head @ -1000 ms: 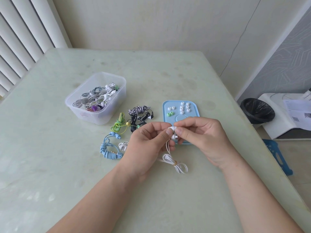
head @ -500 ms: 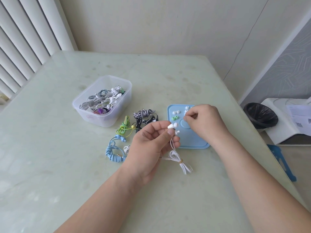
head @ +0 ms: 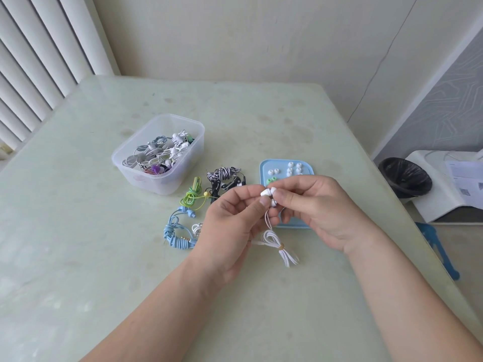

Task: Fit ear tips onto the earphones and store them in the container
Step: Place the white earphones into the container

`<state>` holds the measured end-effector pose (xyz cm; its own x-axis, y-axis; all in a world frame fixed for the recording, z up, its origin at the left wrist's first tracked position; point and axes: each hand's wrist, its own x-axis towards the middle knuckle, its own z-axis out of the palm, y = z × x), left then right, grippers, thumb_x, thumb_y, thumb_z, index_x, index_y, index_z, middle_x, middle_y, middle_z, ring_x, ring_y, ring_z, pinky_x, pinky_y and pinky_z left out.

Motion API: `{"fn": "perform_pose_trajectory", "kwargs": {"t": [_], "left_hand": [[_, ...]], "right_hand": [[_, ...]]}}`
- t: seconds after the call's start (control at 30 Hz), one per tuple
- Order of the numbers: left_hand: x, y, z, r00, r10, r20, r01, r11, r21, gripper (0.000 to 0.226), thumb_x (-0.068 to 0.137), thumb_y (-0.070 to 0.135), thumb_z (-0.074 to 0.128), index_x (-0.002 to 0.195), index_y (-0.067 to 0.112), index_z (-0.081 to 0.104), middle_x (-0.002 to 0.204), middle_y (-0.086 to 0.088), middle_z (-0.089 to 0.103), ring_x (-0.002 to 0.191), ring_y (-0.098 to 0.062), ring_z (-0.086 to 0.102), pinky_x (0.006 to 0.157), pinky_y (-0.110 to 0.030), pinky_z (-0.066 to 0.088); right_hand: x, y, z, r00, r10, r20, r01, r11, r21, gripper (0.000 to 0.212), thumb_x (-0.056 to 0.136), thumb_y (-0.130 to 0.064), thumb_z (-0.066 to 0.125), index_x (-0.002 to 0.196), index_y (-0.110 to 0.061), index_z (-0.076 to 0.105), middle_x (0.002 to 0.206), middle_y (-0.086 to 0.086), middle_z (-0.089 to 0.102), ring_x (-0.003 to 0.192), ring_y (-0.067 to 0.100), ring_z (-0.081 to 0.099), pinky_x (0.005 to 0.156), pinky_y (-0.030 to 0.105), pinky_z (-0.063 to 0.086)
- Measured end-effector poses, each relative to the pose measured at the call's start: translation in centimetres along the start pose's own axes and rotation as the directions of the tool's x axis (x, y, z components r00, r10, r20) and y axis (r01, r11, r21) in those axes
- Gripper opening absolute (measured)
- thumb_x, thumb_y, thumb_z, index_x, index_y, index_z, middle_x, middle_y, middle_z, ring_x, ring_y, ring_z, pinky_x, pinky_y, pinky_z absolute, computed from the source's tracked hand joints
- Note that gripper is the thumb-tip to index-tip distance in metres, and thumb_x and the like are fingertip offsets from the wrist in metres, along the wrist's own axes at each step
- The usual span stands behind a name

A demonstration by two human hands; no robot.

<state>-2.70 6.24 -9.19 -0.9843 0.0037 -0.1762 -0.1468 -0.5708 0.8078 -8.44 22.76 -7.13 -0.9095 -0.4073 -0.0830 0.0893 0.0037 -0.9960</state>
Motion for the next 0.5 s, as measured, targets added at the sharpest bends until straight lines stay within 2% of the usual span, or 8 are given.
{"fn": "perform_pose_trajectory", "kwargs": {"t": [0.1,0.2,0.3,0.43,0.5], "left_hand": [[-0.1,0.1,-0.1,1.000,-0.008,0.024,0.007,1.000,0.021,0.011,0.095,0.000,0.066,0.103,0.004,0.072,0.079,-0.013,0.071,0.063,-0.020,0.067,0.058,-0.026,0.056],[0.0,0.1,-0.1,1.000,-0.014,0.019,0.013,0.999,0.047,0.011,0.095,0.001,0.067,0.103,0.005,0.071,0.081,-0.015,0.071,0.062,-0.020,0.067,0.057,-0.026,0.055],[0.1,-0.1,-0.1,1.000,0.017,0.000,-0.017,0.996,0.088,0.010,0.096,0.000,0.067,0.104,0.003,0.070,0.081,-0.013,0.071,0.063,-0.020,0.067,0.060,-0.026,0.055],[0.0,-0.5,-0.1,0.994,0.109,-0.016,-0.104,0.979,0.176,0.007,0.096,-0.001,0.068,0.101,0.003,0.070,0.080,-0.010,0.073,0.066,-0.022,0.067,0.069,-0.031,0.058],[-0.1,-0.5,0.0,0.989,0.147,-0.011,-0.141,0.967,0.212,0.006,0.095,-0.001,0.069,0.099,0.004,0.070,0.079,-0.007,0.074,0.067,-0.021,0.068,0.071,-0.033,0.060]], "right_hand": [[0.1,0.0,-0.3,0.997,0.073,0.023,-0.075,0.990,0.118,0.026,0.086,-0.001,0.069,0.109,0.012,0.069,0.089,0.022,0.071,0.073,0.032,0.064,0.063,0.032,0.051],[0.3,-0.2,-0.8,0.992,0.125,0.006,-0.123,0.966,0.226,0.022,0.076,0.001,0.073,0.098,0.002,0.072,0.083,0.018,0.070,0.069,0.026,0.065,0.059,0.029,0.056],[0.3,0.1,-0.9,0.995,0.099,-0.010,-0.095,0.975,0.202,0.016,0.076,-0.001,0.073,0.092,0.002,0.071,0.081,0.019,0.070,0.066,0.025,0.065,0.058,0.029,0.056],[0.1,0.8,-0.9,0.998,0.059,-0.013,-0.055,0.976,0.212,0.019,0.080,-0.002,0.071,0.098,0.006,0.072,0.090,0.026,0.070,0.070,0.025,0.065,0.061,0.030,0.055],[0.1,1.0,-0.7,0.999,0.042,-0.015,-0.037,0.974,0.222,0.018,0.081,-0.003,0.069,0.097,0.003,0.074,0.088,0.023,0.072,0.070,0.025,0.064,0.061,0.030,0.055]]}}
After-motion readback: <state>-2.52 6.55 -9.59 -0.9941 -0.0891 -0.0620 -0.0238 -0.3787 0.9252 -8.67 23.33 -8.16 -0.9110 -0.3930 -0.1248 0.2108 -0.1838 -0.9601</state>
